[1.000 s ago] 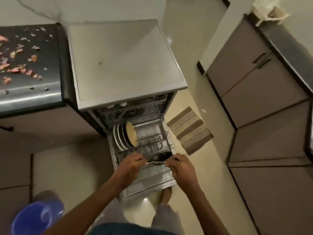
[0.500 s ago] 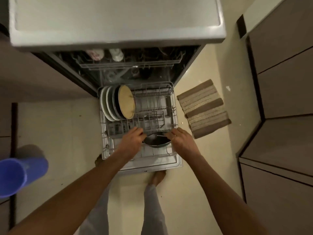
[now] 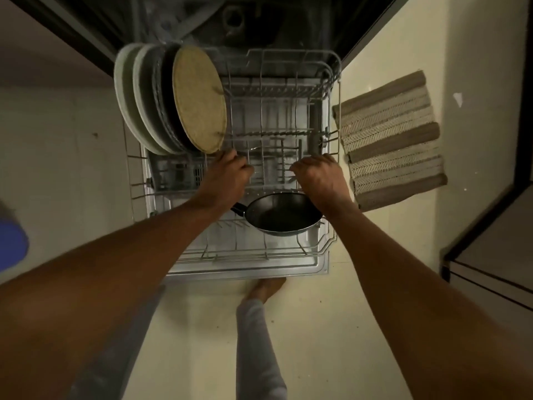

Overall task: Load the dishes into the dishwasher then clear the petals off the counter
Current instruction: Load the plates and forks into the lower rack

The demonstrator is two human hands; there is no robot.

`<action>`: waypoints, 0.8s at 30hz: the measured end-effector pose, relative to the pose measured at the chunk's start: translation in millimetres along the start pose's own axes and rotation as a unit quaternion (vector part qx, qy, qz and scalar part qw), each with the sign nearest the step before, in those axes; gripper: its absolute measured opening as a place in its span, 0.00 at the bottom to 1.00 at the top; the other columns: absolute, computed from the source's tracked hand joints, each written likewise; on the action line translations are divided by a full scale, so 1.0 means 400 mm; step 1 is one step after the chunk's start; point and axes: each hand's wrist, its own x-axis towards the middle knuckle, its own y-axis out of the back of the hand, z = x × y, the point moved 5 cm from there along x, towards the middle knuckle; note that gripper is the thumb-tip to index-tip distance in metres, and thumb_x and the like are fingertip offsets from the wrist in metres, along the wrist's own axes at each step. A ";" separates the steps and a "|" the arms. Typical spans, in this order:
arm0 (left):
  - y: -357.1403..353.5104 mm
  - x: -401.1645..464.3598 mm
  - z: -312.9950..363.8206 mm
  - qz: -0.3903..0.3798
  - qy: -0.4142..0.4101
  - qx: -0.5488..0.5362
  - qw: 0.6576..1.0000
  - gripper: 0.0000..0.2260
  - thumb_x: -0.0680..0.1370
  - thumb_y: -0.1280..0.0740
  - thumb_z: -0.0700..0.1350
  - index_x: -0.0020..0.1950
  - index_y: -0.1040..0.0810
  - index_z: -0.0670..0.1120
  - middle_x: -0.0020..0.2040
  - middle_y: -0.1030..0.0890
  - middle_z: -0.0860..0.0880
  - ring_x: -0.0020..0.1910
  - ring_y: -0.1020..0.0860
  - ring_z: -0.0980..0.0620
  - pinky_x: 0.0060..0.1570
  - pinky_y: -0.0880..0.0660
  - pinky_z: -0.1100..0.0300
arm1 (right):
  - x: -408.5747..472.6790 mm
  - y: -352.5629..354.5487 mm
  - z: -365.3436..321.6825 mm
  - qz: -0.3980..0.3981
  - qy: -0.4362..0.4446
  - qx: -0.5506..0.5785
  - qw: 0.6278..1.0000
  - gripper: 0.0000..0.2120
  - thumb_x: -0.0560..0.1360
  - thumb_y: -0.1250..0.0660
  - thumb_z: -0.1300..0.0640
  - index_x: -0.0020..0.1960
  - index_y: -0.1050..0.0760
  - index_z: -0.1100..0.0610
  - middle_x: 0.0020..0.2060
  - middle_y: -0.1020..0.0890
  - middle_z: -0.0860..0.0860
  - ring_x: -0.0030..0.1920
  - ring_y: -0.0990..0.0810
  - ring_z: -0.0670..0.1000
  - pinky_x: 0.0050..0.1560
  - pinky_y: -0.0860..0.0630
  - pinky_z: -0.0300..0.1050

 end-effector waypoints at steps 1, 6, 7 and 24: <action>-0.019 0.010 -0.005 0.000 -0.003 0.009 1.000 0.09 0.65 0.29 0.33 0.44 0.18 0.40 0.41 0.19 0.44 0.45 0.24 0.41 0.44 0.28 0.51 | 0.014 -0.014 0.009 0.011 0.000 0.005 1.000 0.11 0.70 0.23 0.66 0.51 0.17 0.56 0.42 0.14 0.53 0.47 0.16 0.56 0.53 0.18 0.53; -0.095 0.066 -0.046 0.017 0.015 0.044 0.999 0.08 0.65 0.27 0.35 0.43 0.18 0.41 0.43 0.21 0.44 0.47 0.24 0.41 0.46 0.27 0.49 | 0.080 -0.082 0.029 0.012 -0.019 0.015 1.000 0.11 0.67 0.20 0.67 0.47 0.17 0.58 0.39 0.15 0.55 0.43 0.16 0.57 0.39 0.19 0.48; -0.106 0.074 -0.057 0.019 0.023 0.050 0.998 0.07 0.65 0.27 0.35 0.42 0.18 0.42 0.44 0.22 0.44 0.48 0.24 0.41 0.47 0.27 0.49 | 0.092 -0.092 0.029 0.009 -0.021 0.016 1.000 0.11 0.67 0.20 0.67 0.47 0.17 0.59 0.39 0.15 0.55 0.44 0.16 0.57 0.38 0.20 0.48; -0.204 0.132 -0.105 0.019 -0.034 0.107 0.993 0.07 0.67 0.30 0.35 0.43 0.18 0.38 0.46 0.21 0.42 0.48 0.22 0.40 0.44 0.24 0.50 | 0.176 -0.253 0.069 0.001 -0.058 0.024 0.998 0.06 0.80 0.30 0.59 0.56 0.20 0.56 0.52 0.19 0.54 0.57 0.23 0.57 0.51 0.19 0.52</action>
